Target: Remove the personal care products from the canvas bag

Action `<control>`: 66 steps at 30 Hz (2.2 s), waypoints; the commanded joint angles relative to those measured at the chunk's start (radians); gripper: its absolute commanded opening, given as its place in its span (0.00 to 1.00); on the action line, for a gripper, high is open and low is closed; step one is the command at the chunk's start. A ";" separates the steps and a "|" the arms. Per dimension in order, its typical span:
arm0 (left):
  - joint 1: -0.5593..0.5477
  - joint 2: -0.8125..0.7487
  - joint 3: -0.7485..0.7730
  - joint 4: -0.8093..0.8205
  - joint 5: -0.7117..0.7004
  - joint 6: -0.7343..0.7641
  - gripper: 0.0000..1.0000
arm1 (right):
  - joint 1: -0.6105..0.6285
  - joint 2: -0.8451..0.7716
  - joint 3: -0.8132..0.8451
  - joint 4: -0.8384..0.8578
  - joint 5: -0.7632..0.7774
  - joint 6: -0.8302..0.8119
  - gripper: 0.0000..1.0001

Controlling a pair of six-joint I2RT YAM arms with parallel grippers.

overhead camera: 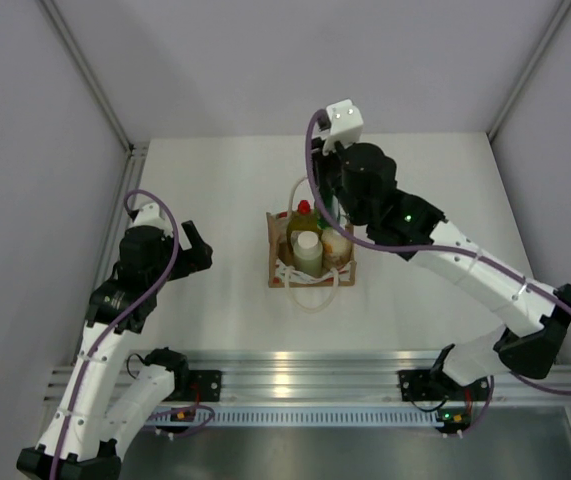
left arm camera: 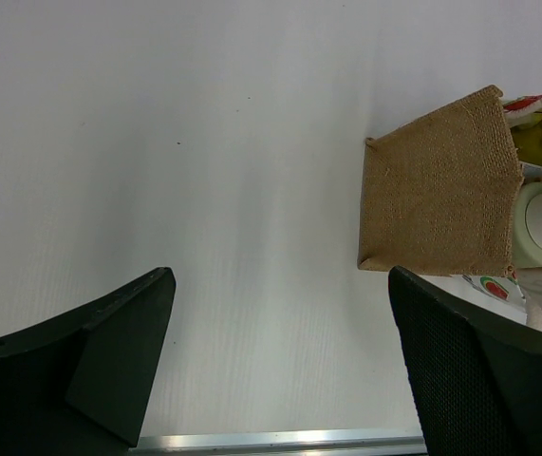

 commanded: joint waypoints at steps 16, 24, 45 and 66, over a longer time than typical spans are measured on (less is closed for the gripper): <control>0.002 0.001 0.000 0.049 0.020 0.009 0.98 | -0.624 -0.286 -0.268 0.208 -0.267 0.090 0.00; 0.002 -0.004 -0.001 0.049 0.022 0.009 0.98 | -0.749 -0.186 -0.473 0.520 -0.354 0.056 0.00; 0.001 -0.005 0.000 0.050 0.022 0.009 0.98 | -0.816 0.104 -0.505 0.741 -0.525 0.068 0.68; -0.253 0.239 0.098 0.182 0.128 -0.157 0.98 | -0.401 -0.240 -0.494 0.304 -0.542 0.099 0.80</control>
